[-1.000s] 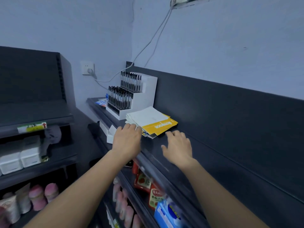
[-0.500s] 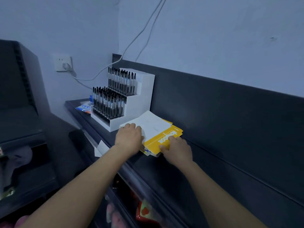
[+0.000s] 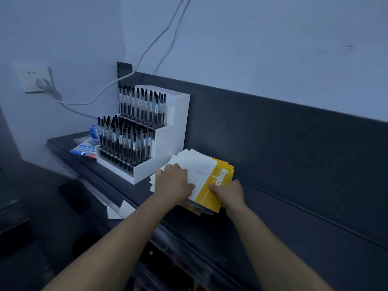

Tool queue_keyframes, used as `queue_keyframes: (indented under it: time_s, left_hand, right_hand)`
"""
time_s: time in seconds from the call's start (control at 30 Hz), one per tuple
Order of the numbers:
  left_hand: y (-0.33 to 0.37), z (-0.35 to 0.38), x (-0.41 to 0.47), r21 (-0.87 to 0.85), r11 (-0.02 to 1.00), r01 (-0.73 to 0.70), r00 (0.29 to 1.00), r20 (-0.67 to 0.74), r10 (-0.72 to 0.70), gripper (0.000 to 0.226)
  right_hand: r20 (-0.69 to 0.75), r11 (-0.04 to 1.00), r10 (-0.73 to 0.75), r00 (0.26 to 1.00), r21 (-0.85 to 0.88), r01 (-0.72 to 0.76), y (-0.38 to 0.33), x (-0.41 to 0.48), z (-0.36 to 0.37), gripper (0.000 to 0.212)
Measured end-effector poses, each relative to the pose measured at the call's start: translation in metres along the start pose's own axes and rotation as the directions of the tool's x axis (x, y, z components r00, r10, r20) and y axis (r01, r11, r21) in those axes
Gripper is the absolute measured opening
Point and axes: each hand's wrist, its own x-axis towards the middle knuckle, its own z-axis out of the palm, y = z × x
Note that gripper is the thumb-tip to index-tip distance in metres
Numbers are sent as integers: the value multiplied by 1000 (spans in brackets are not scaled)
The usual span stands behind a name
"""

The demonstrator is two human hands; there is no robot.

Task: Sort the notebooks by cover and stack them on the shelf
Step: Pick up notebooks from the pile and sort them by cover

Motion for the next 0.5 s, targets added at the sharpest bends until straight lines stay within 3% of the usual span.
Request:
queue_keyframes:
  time_s: [0.1,0.23,0.37,0.5]
  left_hand:
    - [5,0,1,-85,996,-2,1000,26,4,48]
    - [9,-2,3,-246,966,80,990,129,-49,51]
    - [13,-3,5,-457,874,166,976,201,-80,16]
    - [16,-6,5,-534,820,204,974,192,-117,46]
  right_hand:
    - [56,978,109,992,173,-117,0,1,-6,34]
    - [47,967,147,988,206,-153,3,1,-16,38]
    - [27,961,97,995,258,-101,5,1,-28,9]
    - [21,942,45,999,332,-50,4,-3,-38,12]
